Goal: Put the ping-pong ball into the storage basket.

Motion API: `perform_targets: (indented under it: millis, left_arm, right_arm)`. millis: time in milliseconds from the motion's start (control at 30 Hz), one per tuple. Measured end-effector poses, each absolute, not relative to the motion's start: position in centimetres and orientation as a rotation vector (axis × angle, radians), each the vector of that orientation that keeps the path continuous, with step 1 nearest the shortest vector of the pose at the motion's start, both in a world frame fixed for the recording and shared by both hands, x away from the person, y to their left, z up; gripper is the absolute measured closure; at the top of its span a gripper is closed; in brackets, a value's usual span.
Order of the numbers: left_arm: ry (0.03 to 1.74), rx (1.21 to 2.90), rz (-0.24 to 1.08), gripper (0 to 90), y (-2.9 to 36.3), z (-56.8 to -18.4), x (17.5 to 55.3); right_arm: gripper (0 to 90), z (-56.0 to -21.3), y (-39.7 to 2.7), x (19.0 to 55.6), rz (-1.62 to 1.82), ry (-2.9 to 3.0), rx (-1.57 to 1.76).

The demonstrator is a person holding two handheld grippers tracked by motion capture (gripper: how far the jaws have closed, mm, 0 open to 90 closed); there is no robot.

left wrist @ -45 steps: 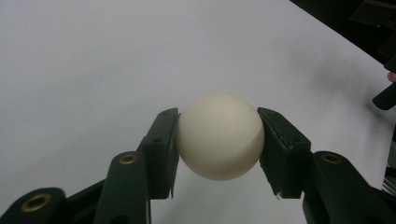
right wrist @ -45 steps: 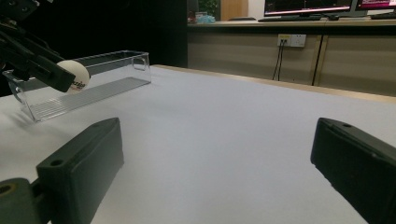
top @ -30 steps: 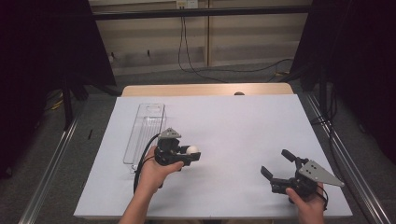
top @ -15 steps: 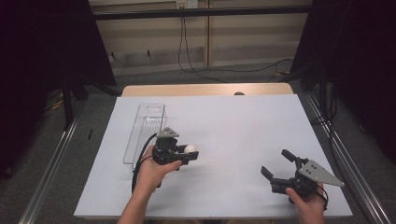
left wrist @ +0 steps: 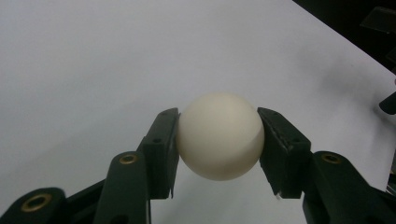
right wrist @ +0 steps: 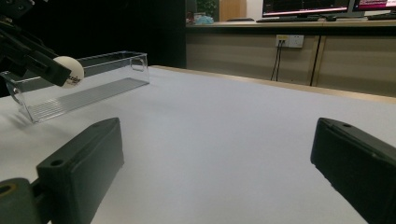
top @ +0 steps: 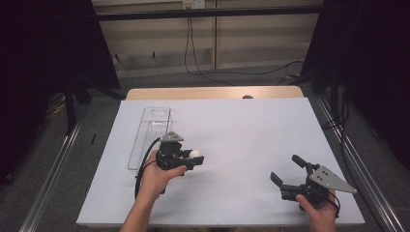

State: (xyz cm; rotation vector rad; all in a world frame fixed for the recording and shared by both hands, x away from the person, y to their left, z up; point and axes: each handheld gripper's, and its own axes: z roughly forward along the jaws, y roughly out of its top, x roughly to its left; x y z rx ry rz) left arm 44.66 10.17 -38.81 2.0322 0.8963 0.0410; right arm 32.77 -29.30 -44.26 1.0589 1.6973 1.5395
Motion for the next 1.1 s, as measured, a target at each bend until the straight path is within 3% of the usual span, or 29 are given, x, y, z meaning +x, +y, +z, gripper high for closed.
perform_targets:
  millis: [1100]
  left_arm:
    - [0.927, 2.011, 0.062, 51.2, 11.3, -38.3, 44.8]
  right_arm:
    - [2.1, -44.3, -29.2, 32.8, 1.535, 1.706, 1.054]
